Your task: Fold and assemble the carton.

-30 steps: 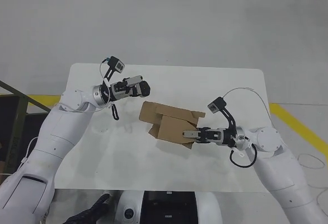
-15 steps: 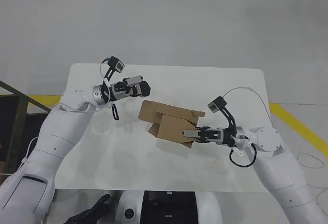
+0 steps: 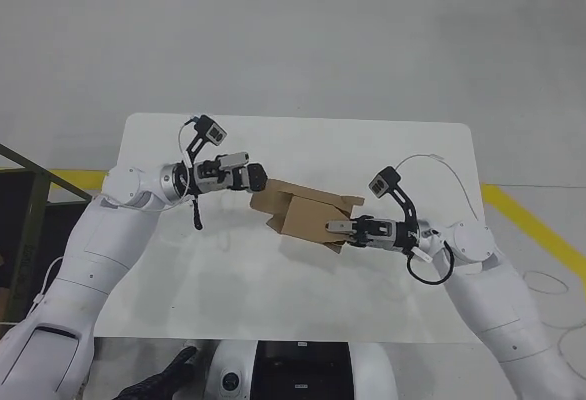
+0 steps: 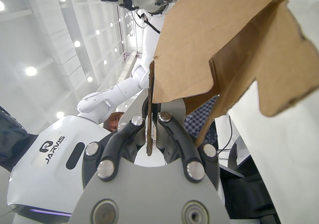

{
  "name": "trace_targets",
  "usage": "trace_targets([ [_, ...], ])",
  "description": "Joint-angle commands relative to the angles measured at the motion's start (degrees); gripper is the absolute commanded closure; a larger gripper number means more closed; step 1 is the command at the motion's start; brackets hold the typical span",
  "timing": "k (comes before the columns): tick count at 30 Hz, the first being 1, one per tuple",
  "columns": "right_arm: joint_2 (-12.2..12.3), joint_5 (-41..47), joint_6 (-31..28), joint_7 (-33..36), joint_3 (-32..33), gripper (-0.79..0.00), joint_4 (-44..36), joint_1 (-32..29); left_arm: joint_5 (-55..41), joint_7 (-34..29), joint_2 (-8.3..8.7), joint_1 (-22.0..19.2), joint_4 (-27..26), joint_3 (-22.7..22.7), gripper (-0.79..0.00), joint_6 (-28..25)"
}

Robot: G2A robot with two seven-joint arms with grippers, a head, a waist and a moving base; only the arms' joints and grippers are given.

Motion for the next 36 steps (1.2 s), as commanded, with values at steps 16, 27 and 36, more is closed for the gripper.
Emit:
trace_targets([
  [16,-0.7,0.6,0.7,-2.3,-2.1,0.000,0.6,1.3,-2.2,-4.2,-2.63,-2.9,4.4,4.9,-0.785,1.6],
  [27,-0.9,0.7,0.6,-5.7,-1.3,0.000,1.5,1.3,-2.9,-5.6,-3.24,-3.1,5.5,4.2,-0.785,1.9],
  [36,-1.1,1.7,1.1,-4.7,-1.8,0.000,1.5,1.4,-3.3,-8.0,-3.88,-3.3,6.0,4.7,-0.785,4.4],
])
